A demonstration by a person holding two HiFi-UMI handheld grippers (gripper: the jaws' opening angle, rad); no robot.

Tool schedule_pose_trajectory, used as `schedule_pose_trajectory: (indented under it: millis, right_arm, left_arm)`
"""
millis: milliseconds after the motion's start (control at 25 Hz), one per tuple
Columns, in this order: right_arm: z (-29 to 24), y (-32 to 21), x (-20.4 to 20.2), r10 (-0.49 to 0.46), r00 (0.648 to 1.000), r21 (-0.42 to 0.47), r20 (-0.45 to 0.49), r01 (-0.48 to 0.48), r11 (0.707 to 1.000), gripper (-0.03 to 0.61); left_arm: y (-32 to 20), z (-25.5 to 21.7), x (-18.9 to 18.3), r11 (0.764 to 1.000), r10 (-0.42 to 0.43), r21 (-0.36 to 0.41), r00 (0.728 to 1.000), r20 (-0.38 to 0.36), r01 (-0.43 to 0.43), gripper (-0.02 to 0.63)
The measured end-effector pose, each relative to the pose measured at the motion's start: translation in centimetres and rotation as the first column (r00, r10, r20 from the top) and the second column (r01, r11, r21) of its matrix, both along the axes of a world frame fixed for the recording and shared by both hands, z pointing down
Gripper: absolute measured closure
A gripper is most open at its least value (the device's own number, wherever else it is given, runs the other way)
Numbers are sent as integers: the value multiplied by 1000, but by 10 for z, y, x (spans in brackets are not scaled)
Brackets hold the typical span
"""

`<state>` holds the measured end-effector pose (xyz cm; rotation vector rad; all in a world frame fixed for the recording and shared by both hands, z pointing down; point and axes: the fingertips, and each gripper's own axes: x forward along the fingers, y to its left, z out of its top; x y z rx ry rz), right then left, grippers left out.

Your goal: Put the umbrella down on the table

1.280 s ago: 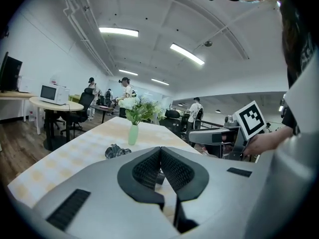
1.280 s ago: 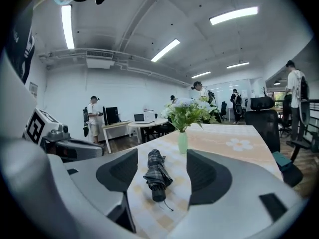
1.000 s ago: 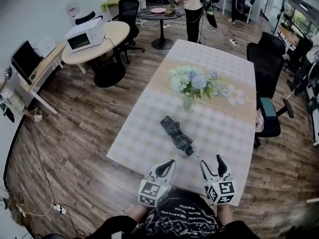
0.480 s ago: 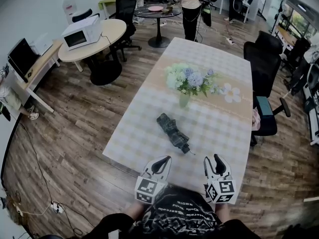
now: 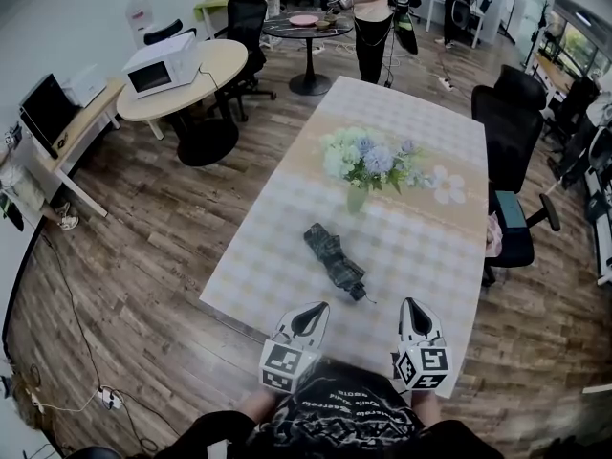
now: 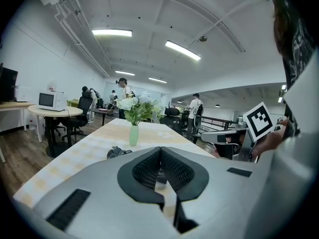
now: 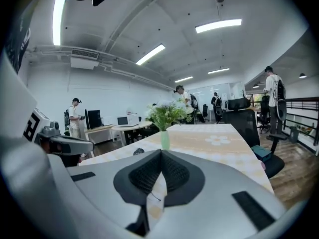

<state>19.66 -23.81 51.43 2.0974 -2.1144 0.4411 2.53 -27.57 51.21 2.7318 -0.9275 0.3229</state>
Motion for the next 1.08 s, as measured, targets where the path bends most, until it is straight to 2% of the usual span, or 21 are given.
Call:
schedule_pose_trajectory:
  millis: [480,1080]
  right_arm:
    - [9,-3,-3,-21,999,-31,-47,20,999,572]
    - [11,-7,3,-22,996,-29,-88,20,999,572]
  left_arm:
    - [-5,7,0,1000,-13,-9,1000,5,13,594]
    - [-14,14,2,999,-34,-5,999,1,34,594]
